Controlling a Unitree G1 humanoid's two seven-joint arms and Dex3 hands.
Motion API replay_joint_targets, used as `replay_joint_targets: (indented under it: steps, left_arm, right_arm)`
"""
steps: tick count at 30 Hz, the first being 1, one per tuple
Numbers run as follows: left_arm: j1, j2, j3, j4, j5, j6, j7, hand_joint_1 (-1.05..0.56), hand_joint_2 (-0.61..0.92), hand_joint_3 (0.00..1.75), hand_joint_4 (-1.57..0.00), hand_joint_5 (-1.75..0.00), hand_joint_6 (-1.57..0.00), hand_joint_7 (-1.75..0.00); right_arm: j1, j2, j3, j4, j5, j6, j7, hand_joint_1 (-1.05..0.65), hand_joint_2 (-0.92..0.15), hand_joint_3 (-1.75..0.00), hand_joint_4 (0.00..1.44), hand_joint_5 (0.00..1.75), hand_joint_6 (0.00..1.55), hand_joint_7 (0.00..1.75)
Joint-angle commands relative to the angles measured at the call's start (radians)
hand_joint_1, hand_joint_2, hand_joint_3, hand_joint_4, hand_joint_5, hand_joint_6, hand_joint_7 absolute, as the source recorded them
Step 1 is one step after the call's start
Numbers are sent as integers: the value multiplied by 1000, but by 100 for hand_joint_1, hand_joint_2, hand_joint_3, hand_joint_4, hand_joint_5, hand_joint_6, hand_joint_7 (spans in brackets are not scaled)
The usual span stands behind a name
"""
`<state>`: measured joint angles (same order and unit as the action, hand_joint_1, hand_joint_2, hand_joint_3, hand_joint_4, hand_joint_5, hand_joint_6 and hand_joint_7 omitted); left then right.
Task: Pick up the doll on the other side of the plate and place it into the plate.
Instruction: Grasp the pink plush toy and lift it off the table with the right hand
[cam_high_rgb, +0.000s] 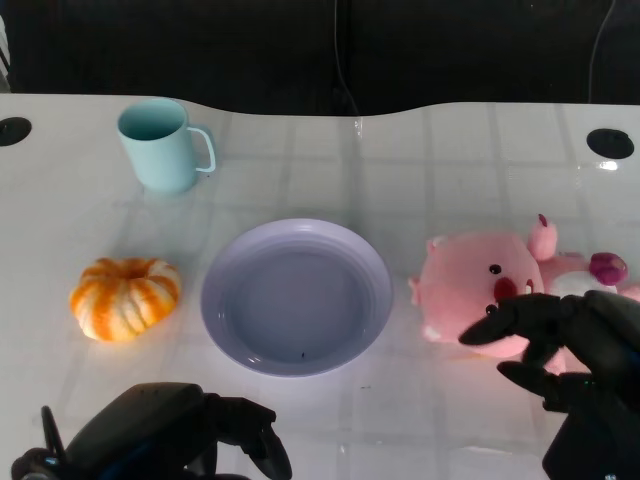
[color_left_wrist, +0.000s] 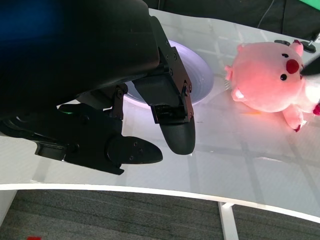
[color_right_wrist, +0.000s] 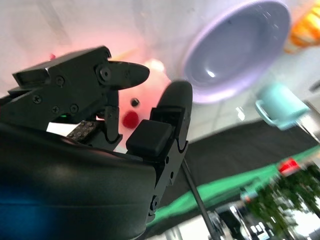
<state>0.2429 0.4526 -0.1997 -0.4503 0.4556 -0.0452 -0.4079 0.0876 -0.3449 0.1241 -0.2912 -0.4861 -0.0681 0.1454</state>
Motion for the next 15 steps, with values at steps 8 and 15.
replay_joint_targets:
  steps: [8,15]
  left_arm:
    - [-8,15,6,-4,-5,-1,-7,-18,92,29,-67,-145,-83,-69]
    - [-10,15,4,-3,-3,3,-7,-19,92,30,-66,-147,-82,-70]
  right_arm:
    - [-22,-19,-47,37,-67,-19,-96,-40,-92,-6,18,33,24,0]
    - [-48,-40,-50,41,-181,59,-89,-55,-92,-3,0,41,14,0]
